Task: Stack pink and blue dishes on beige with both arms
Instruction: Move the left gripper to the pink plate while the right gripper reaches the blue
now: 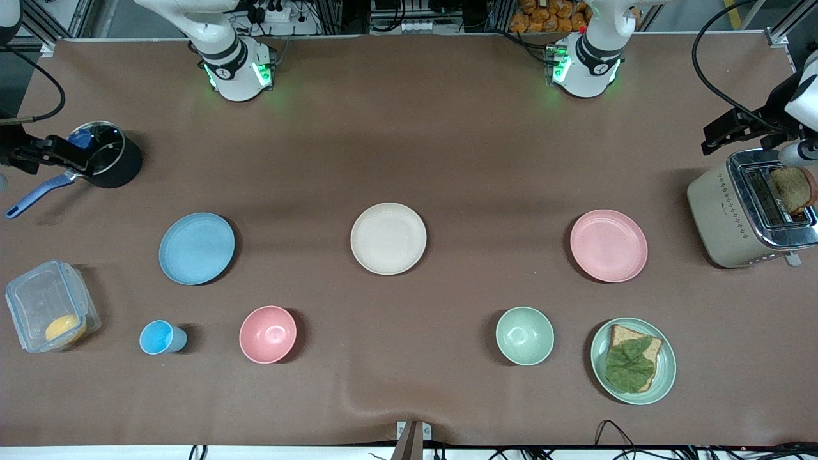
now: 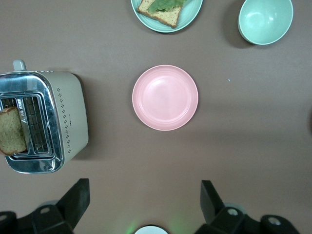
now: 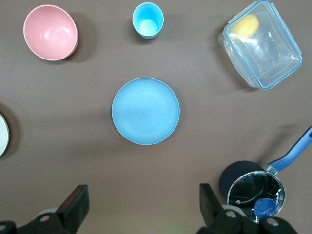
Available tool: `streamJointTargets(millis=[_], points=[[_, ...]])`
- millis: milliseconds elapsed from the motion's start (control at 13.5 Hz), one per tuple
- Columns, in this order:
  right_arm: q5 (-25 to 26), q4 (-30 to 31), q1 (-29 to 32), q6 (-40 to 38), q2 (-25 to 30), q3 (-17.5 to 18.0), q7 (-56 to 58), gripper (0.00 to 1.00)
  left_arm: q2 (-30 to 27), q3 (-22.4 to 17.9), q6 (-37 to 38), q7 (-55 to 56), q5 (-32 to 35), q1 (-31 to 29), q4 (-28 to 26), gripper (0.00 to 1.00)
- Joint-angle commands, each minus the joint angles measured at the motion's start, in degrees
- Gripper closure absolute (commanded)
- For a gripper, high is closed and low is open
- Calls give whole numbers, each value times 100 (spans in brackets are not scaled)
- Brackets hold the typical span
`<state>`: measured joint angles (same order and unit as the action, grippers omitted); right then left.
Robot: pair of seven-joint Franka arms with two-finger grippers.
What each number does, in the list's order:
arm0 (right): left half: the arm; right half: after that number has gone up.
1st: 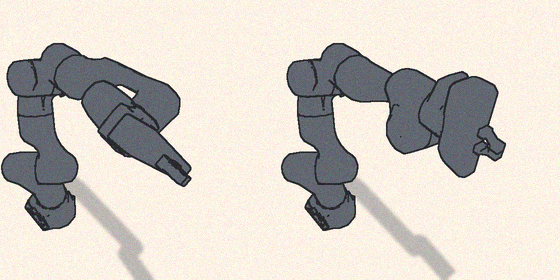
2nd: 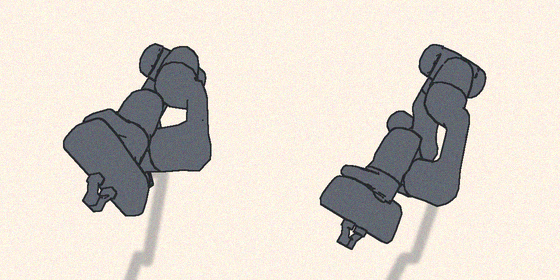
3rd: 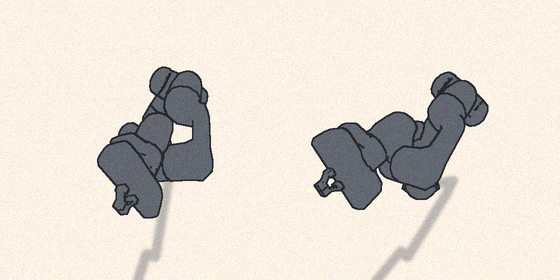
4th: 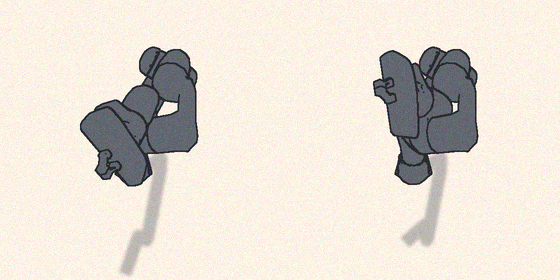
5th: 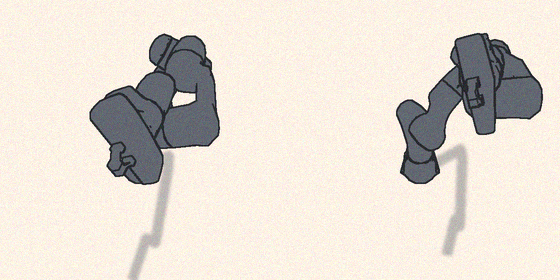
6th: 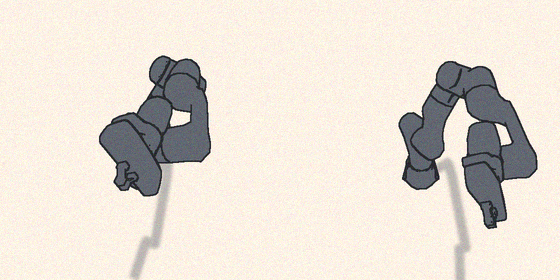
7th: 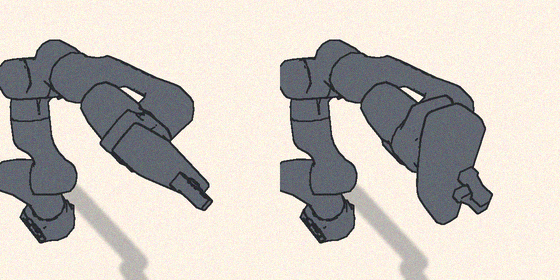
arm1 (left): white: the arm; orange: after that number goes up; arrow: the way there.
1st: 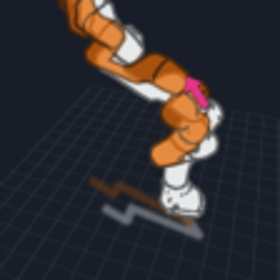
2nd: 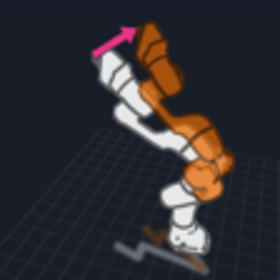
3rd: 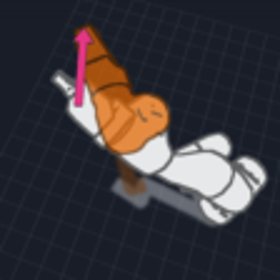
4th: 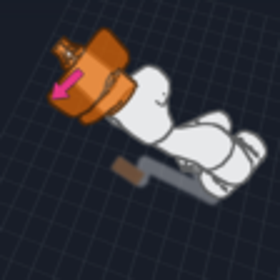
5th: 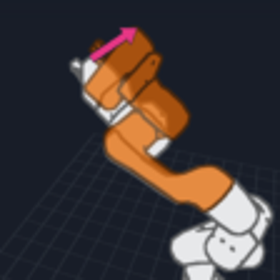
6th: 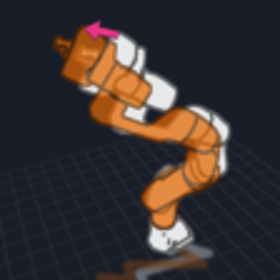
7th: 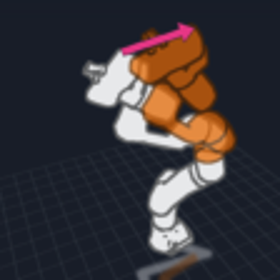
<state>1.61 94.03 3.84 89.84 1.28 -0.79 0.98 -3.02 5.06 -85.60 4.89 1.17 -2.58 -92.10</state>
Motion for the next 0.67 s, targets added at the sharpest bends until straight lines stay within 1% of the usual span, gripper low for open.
streamJointTargets(millis=[0,148,296,519,593], points=[[59,-95,2,-37,-32,8,34,0,65,-31,43,39,-12,20,122,0],[59,-95,2,-28,-32,8,34,0,213,-13,87,56,215,29,131,0],[59,-95,2,-28,-32,8,42,0,319,-5,96,117,217,3,-35,0],[59,-95,2,-37,-32,8,43,0,863,-5,-18,135,217,-41,-264,0],[59,-95,2,-63,-40,8,51,0,960,-13,-262,135,217,-50,-439,0]])
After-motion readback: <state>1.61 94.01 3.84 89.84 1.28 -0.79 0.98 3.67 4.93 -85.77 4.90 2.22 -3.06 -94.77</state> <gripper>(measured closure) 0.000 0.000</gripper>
